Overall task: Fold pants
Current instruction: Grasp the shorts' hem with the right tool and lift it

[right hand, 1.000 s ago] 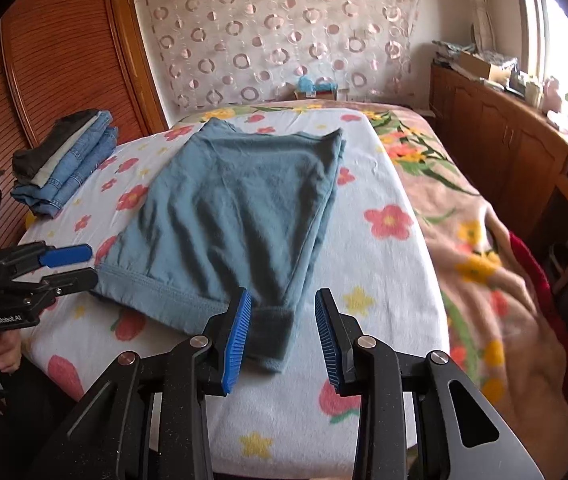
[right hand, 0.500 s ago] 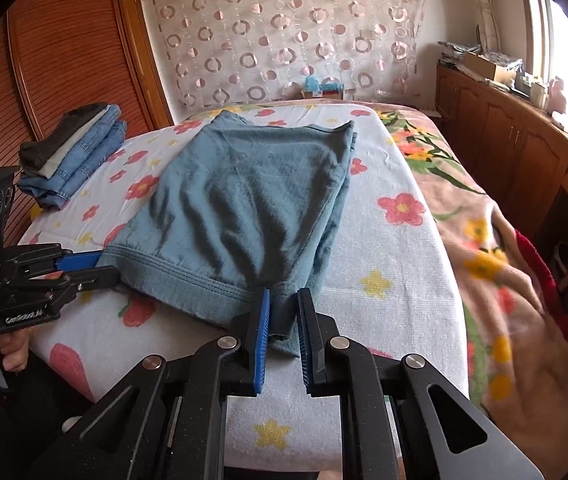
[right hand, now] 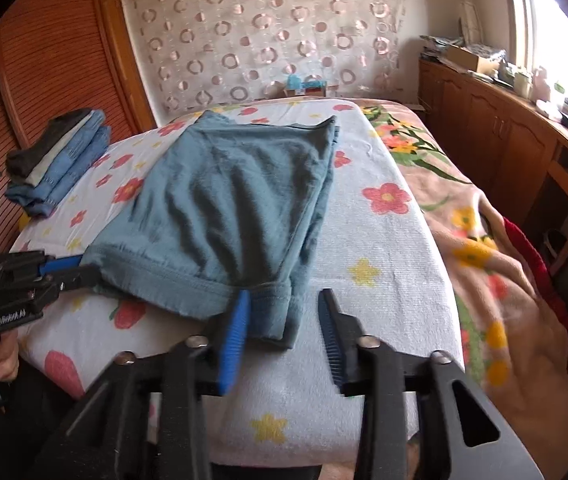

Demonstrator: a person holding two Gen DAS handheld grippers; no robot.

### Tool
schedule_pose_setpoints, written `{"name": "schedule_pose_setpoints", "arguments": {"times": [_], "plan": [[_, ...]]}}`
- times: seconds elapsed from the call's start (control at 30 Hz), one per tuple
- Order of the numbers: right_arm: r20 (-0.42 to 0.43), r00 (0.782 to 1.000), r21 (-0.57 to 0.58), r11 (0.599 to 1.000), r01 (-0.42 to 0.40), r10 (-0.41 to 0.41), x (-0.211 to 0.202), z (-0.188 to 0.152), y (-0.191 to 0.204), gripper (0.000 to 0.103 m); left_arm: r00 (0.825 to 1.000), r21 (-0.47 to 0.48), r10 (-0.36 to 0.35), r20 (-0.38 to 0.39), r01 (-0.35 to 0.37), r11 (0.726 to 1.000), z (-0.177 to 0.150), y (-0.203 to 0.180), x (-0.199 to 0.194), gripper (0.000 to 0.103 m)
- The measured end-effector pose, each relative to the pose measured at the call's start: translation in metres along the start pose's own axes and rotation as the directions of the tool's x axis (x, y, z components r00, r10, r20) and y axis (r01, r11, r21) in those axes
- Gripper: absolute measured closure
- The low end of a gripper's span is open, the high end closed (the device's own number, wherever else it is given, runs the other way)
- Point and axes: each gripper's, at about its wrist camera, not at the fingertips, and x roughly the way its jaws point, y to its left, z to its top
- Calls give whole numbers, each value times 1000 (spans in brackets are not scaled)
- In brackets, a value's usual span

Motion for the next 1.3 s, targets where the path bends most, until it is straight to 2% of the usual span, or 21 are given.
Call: {"name": "schedule_pose_setpoints", "arguments": {"times": [0.17,0.4,0.47,0.53,0.6,0.7,0.8,0.83,0.87,0.97,1.03,1.13,1.17,1.23,1.3], "plan": [[-37,999,23,1000,-18,19,13,0,1,64,1000,-9,1,-6,-1,1000,-2,1,3,83],[-12,1000,5,1000,-10,10,13,-4,-1,64,1000,-29,1,10,-1,1000,3,2,-3,80],[-10,1000,3,1000,-14,14,13,-5,-2,64,999,-38,10,43,-8,999,7,3,-10,74],[-7,1000,-1,1000,-12,12,12,-6,-2,64,998,-49,19,65,-16,999,10,6,-14,51],[-4,1000,-1,1000,-11,11,12,-6,-2,64,997,-64,14,77,-9,998,12,10,-14,47],[-3,1000,-2,1000,-10,10,12,-6,-3,64,997,-69,23,76,-18,997,13,13,-8,47],[-1,1000,-8,1000,-11,11,11,-7,-3,64,999,-64,34,34,-32,997,12,13,7,48],[1,1000,-9,1000,-15,15,11,-8,-4,66,999,-61,34,17,-33,998,11,13,10,57],[0,1000,-8,1000,-29,29,11,-8,-5,68,999,-59,38,-8,-38,998,10,12,15,59],[-6,999,-6,999,-42,42,10,-7,-6,72,999,-60,49,3,-49,997,7,10,14,59],[-13,998,-5,998,-59,59,11,-6,-6,80,999,-53,54,5,-54,997,5,8,12,59],[-18,997,-3,997,-74,74,11,-5,-6,84,999,-51,37,6,-37,998,2,7,10,60],[-16,997,-2,997,-76,76,11,-6,-5,85,1000,-59,25,7,-24,998,0,7,8,62],[-3,996,10,996,-94,94,11,-8,-7,86,1000,-82,0,5,0,997,-2,9,6,75],[2,994,27,994,-106,106,12,-9,-9,86,1000,-94,-11,9,12,996,-3,9,5,78]]}}
